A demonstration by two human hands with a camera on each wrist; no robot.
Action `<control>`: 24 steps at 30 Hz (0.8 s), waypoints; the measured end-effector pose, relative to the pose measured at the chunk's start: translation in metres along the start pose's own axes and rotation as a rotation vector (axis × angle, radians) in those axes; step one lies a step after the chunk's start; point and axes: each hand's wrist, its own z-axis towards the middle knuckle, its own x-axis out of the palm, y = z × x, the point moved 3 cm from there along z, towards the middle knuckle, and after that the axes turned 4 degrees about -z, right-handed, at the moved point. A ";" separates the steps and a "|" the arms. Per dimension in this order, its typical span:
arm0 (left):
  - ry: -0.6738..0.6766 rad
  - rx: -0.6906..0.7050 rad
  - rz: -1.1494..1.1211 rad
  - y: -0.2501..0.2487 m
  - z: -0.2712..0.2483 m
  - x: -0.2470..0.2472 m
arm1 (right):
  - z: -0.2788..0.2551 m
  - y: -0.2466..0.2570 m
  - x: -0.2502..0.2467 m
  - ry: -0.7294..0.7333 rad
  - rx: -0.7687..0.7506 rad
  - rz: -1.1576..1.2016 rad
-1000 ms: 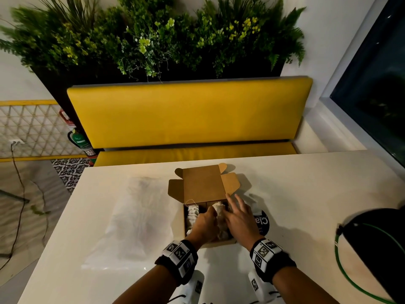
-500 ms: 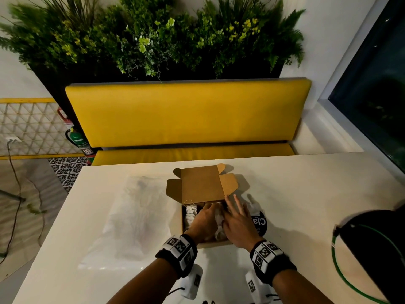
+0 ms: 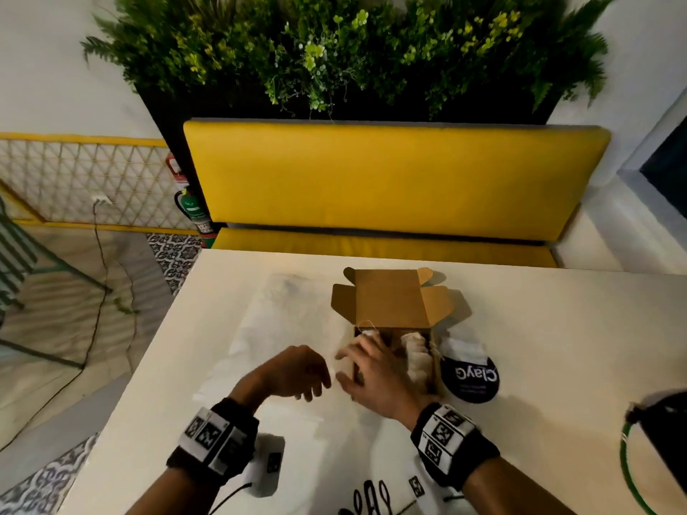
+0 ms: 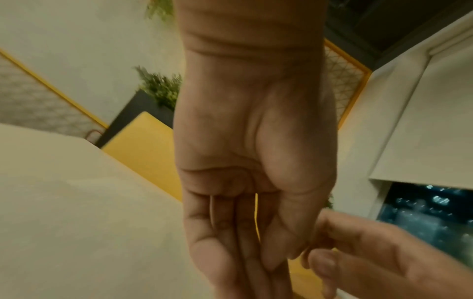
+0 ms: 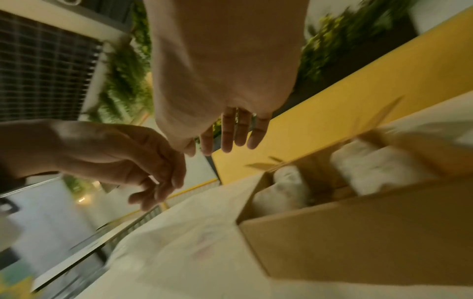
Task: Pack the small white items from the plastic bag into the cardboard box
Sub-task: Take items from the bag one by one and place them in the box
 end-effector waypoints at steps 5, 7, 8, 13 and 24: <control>0.075 -0.212 -0.024 0.051 -0.031 -0.004 | 0.025 0.055 0.049 0.335 -0.094 -0.257; 0.081 -0.257 -0.003 0.068 -0.040 -0.004 | 0.033 0.068 0.065 0.354 -0.145 -0.332; 0.077 -0.260 0.026 0.075 -0.044 -0.003 | 0.035 0.072 0.070 0.343 -0.161 -0.351; -0.044 -0.173 0.216 0.104 -0.062 0.005 | 0.047 0.074 0.067 0.210 -0.069 -0.147; -0.546 0.107 0.352 0.095 -0.033 -0.019 | 0.063 0.095 -0.004 -0.300 0.000 0.161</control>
